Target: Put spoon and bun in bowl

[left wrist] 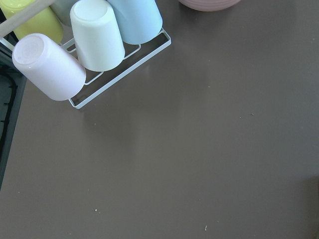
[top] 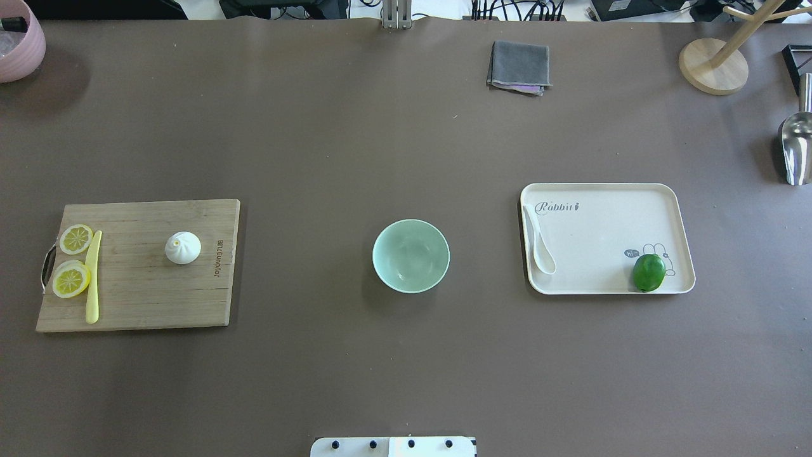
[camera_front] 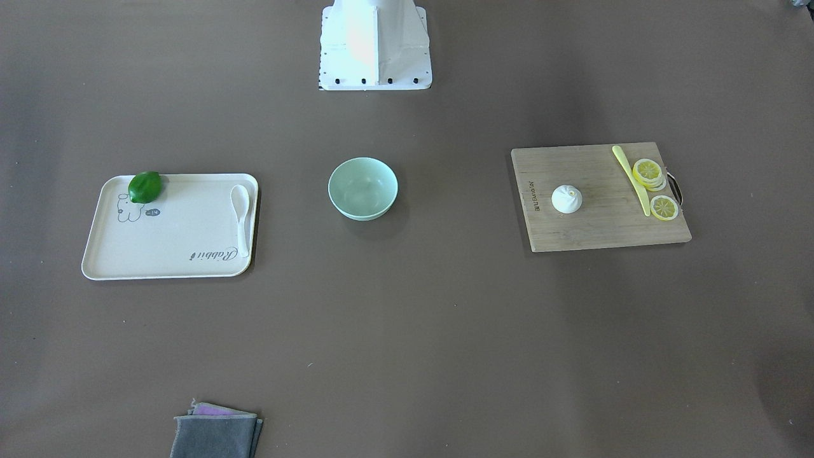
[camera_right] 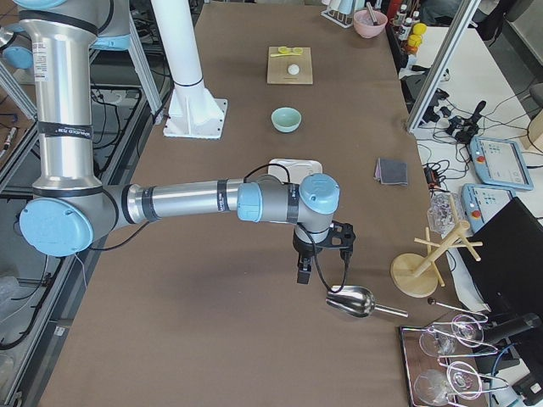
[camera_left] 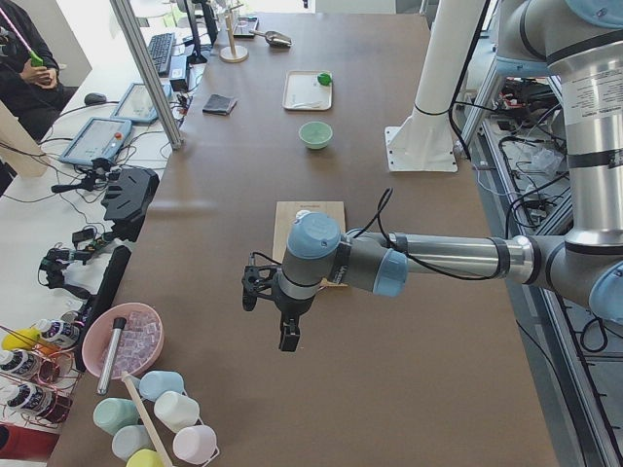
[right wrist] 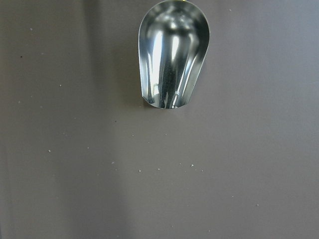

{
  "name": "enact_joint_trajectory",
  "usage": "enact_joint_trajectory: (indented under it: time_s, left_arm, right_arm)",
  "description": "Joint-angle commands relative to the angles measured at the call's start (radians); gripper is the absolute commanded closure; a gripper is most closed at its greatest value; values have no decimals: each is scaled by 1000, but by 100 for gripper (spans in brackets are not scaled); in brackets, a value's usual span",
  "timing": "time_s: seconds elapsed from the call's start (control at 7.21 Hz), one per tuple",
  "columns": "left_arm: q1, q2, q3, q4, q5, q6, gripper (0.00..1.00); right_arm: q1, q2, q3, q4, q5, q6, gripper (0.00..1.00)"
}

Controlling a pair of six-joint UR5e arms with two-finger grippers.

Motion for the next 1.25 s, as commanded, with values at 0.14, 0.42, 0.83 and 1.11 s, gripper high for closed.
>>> enact_joint_trajectory:
  time_s: [0.14, 0.42, 0.83, 1.11]
  left_arm:
    - [2, 0, -7, 6, -101, -12, 2]
    - [0, 3, -13, 5, -98, -7, 2]
    - [2, 5, 1, 3, -97, -8, 2]
    - [3, 5, 7, 3, -95, -10, 2]
  right_arm:
    - [0, -13, 11, 0, 6, -4, 0]
    - [0, -14, 11, 0, 7, -4, 0]
    - [0, -14, 14, 0, 10, -2, 0]
    - [0, -14, 23, 2, 9, 1, 0]
